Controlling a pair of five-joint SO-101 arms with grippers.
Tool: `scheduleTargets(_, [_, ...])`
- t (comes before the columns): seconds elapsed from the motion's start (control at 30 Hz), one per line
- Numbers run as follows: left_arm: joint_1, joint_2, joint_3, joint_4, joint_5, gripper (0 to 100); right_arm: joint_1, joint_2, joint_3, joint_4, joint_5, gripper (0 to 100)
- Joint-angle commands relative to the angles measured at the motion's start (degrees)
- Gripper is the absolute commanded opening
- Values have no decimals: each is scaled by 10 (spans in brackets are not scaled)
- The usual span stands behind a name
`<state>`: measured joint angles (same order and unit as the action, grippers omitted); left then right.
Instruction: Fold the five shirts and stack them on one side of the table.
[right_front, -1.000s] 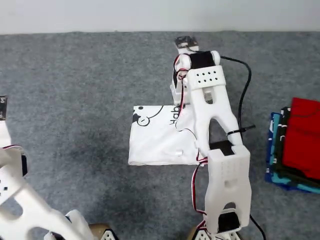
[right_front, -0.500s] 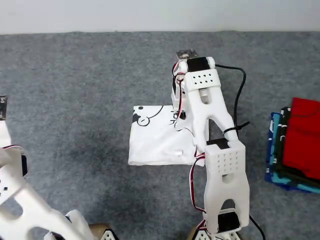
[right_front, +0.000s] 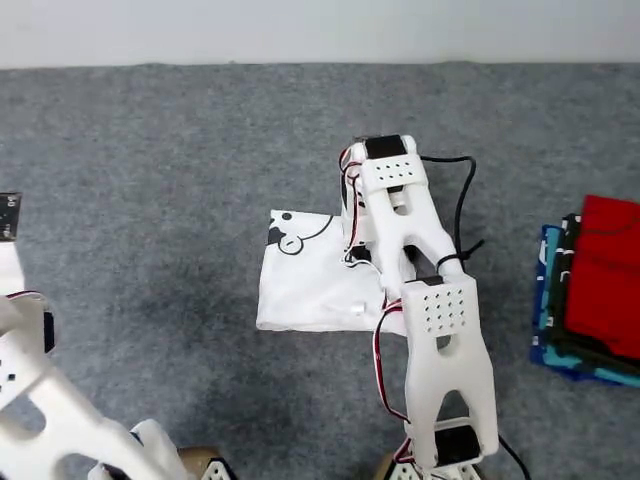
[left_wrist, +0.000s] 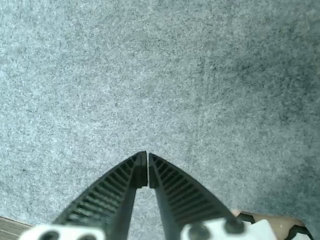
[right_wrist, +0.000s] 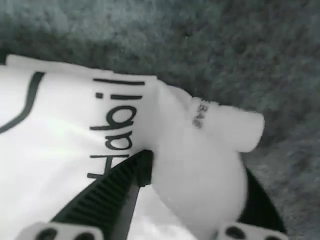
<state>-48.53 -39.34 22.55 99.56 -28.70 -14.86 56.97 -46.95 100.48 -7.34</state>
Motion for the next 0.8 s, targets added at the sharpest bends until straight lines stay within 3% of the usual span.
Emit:
scheduleTargets(0.0, [1, -9, -2, -9, -5, 13, 3, 18, 4, 22, 25, 0])
scheduleTargets(0.13, [1, -9, -2, -9, -5, 13, 22, -8, 5, 23, 56, 9])
scheduleTargets(0.3, [1, -9, -3, -9, -5, 13, 73, -65, 5, 23, 149, 9])
scheduleTargets(0.4, [0, -9, -4, -9, -5, 13, 116, -86, 4, 7, 265, 9])
scheduleTargets(0.57, [0, -10, -3, -9, -5, 13, 166, -99, 4, -65, 557, 9])
scheduleTargets(0.77, [0, -10, -3, -9, -5, 13, 157, -115, 4, -152, 751, 9])
